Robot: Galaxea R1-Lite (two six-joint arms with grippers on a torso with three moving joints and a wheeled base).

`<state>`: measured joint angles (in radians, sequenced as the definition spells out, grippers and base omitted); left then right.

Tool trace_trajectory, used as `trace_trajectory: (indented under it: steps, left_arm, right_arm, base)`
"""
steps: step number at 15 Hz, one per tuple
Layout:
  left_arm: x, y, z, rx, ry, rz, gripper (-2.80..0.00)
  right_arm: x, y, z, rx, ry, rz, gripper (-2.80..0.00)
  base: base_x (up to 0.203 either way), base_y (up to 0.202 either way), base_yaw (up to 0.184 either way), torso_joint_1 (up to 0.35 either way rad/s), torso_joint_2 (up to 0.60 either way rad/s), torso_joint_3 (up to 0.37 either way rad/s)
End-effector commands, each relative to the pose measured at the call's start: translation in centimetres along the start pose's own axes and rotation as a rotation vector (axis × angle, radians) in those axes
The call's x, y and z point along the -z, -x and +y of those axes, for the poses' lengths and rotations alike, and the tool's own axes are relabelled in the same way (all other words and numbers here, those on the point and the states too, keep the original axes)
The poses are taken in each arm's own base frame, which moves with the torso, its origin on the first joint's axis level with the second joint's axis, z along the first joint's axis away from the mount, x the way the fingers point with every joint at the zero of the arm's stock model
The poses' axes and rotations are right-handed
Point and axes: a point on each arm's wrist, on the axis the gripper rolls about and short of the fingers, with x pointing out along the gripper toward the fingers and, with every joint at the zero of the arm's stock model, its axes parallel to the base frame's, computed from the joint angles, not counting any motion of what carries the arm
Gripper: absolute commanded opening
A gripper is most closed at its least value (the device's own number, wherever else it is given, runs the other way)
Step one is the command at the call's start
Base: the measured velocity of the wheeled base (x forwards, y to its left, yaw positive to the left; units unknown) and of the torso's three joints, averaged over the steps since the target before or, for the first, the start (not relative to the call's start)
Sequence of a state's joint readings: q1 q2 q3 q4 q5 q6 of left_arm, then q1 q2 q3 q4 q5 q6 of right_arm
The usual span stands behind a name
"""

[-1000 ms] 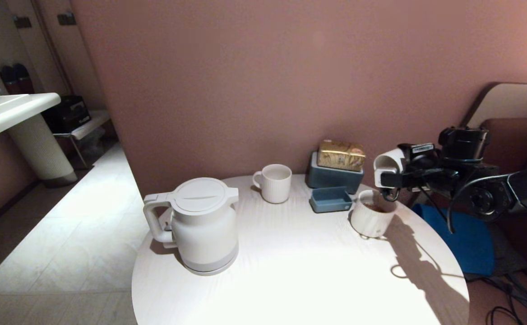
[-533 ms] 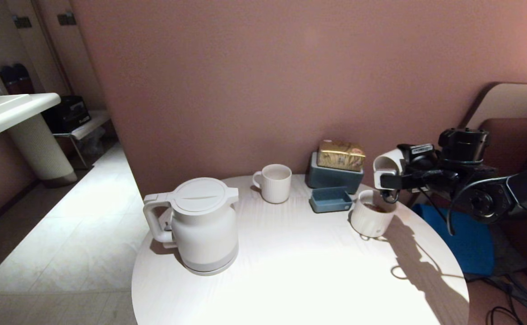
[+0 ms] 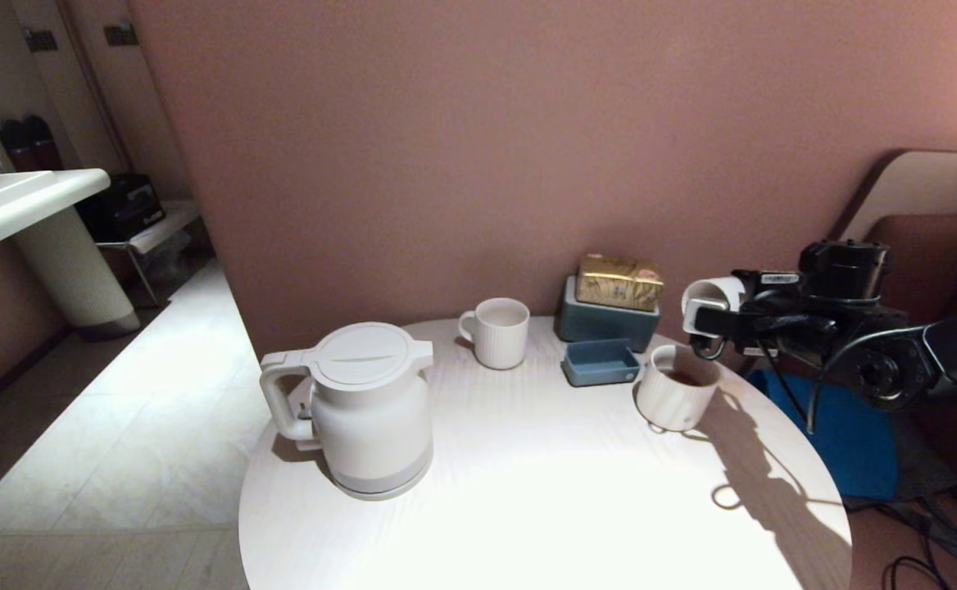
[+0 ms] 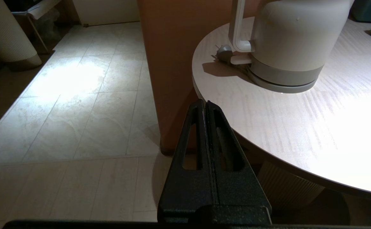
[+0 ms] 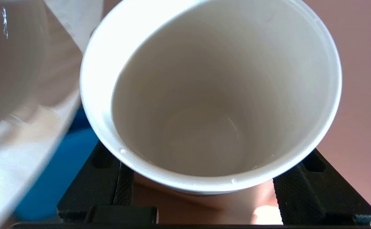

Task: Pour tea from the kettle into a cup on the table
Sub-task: Pour water into another cup

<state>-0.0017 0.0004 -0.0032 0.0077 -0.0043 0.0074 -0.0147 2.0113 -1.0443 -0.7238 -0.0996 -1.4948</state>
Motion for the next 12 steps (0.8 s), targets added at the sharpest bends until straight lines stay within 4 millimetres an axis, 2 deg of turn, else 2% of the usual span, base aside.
trace_trajectory:
  steps: [1,6,9,12]
  left_arm:
    - [0.0,0.0,0.0,0.000,0.001,0.001,-2.80]
    - [0.0,0.0,0.0,0.000,0.000,0.001,-2.80]
    - [0.0,0.0,0.0,0.000,0.000,0.001,-2.80]
    - [0.0,0.0,0.0,0.000,0.000,0.001,-2.80]
  right_arm:
    - [0.2,0.1,0.4,-0.011,-0.063,0.005,-2.80]
    - [0.5,0.1,1.1,-0.041,-0.381,0.009,-2.80]
    - [0.4,0.3,1.1,-0.064,-0.629,-0.030,-2.80]
    - [1.3,2.3,-0.4,-0.079,-0.807,-0.047,-2.80]
  base:
    - [0.000,0.000,0.000,0.000,0.00,0.000]
    - [0.000,0.000,0.000,0.000,0.00,0.000]
    - [0.000,0.000,0.000,0.000,0.00,0.000]
    - [0.000,0.000,0.000,0.000,0.00,0.000]
